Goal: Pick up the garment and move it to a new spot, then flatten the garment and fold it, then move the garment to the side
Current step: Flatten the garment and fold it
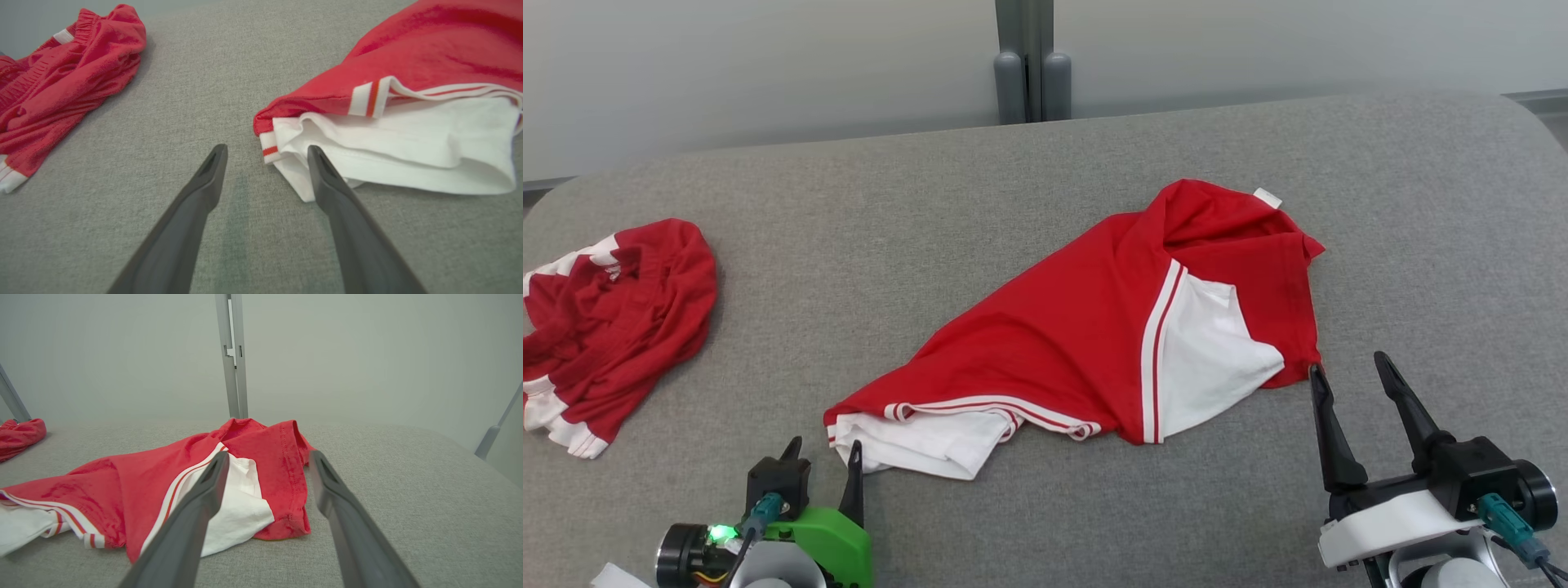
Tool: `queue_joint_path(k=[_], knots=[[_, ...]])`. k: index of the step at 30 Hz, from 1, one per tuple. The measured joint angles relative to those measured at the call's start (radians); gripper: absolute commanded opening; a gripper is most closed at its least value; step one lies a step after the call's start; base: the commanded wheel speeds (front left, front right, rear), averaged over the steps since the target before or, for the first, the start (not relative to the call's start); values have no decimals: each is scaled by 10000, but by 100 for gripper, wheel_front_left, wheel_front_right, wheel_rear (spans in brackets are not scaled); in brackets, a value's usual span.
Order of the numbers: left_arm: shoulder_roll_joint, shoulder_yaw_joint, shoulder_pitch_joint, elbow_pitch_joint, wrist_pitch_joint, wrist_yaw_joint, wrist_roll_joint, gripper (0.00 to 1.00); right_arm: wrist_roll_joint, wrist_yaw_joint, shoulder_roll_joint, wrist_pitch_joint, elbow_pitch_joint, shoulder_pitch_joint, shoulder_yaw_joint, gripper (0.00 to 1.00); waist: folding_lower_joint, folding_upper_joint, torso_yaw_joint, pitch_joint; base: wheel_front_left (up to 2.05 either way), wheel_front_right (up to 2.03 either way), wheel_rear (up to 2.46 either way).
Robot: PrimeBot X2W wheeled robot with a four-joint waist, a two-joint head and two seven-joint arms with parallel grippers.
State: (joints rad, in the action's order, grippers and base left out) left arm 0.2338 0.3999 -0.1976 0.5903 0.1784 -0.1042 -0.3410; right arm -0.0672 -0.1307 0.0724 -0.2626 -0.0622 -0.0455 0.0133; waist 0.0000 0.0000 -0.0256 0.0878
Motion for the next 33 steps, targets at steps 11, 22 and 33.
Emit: queue_joint_path(k=[11, 22, 33], knots=[[-77, 211, -587, 869, 10, 209, -12, 0, -12, 0, -12, 0, -12, 21, -17, 100, 0, 0, -55, 45, 0, 0, 0], [105, 15, 203, -169, 608, -318, -12, 0, -84, 0, -42, 0, -750, -193, -311, 100, 0, 0, 159, -106, 0, 0, 0], [836, -539, 845, -1802, 727, -738, -153, 0, 458, 0, 207, 0, -3212, 751, -1058, 100, 0, 0, 625, 71, 0, 0, 0]])
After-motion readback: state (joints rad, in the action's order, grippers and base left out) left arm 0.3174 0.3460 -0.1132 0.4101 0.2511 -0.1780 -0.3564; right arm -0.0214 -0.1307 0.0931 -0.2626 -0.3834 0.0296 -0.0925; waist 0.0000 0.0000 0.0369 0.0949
